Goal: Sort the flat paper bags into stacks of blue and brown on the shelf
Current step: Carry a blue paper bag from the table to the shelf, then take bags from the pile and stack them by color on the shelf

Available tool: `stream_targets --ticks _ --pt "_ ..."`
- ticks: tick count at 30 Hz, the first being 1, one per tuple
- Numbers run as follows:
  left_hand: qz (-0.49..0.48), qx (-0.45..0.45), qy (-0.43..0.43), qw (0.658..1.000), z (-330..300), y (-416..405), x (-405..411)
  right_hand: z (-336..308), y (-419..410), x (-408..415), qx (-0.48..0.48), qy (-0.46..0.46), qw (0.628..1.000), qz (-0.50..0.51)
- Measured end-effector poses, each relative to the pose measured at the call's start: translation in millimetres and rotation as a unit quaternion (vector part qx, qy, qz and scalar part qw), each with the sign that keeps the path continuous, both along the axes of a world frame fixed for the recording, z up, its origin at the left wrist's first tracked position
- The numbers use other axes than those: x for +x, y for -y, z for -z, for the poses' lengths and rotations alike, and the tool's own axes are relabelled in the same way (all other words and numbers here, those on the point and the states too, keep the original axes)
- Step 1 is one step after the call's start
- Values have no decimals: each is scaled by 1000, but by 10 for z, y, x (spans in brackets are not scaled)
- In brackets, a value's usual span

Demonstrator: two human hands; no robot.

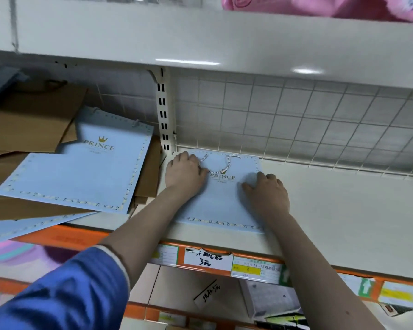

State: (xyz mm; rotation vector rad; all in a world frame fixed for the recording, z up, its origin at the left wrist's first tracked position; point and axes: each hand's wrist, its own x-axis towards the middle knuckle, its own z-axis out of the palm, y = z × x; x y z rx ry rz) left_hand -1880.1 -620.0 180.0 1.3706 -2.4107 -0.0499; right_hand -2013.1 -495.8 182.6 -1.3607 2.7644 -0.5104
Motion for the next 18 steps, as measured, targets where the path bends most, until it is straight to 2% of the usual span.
stream_targets --ticks 5,11,18 --pt "-50 -52 20 997 -54 -303 280 -9 -37 58 -19 -32 999 -40" --pt "-142 -69 25 987 -169 -531 766 77 31 380 -69 -36 990 -120" --pt "-222 -80 48 971 -350 -695 1471 -51 121 931 -79 -50 976 -195"
